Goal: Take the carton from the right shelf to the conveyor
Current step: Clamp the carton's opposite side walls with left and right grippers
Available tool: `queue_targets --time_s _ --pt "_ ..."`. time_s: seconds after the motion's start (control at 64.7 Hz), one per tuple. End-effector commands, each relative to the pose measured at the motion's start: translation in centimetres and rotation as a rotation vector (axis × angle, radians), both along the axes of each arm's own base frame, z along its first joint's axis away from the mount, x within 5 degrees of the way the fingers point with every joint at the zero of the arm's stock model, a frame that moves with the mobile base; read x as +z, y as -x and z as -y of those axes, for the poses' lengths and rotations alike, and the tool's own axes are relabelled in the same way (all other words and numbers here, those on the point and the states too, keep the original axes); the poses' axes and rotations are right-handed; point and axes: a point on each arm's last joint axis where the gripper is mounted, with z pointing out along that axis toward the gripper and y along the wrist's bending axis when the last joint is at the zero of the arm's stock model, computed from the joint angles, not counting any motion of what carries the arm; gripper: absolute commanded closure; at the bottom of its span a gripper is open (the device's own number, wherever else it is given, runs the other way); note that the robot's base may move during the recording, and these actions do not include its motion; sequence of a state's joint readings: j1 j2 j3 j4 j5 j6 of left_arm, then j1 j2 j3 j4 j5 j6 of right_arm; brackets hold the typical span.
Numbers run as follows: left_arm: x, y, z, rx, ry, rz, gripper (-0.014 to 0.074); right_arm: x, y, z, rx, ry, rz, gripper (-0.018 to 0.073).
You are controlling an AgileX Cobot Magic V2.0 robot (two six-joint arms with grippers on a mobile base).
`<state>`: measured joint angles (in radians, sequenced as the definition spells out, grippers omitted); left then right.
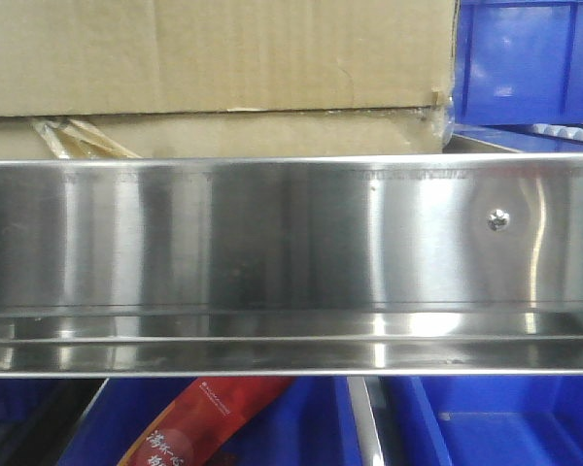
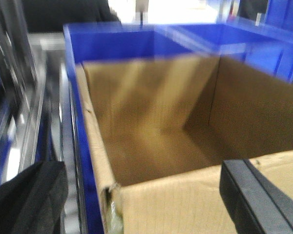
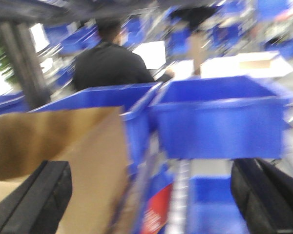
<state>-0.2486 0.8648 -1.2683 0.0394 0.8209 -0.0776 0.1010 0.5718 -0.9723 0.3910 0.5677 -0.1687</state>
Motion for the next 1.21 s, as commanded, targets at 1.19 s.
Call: queue_targets --time_s 1.19 --pt "-1.8 -17.3 0.5 0.159 -0.037 -0.389 0.006 1.6 -25.0 -15.3 0.146 0.359 -0.637 0.0001"
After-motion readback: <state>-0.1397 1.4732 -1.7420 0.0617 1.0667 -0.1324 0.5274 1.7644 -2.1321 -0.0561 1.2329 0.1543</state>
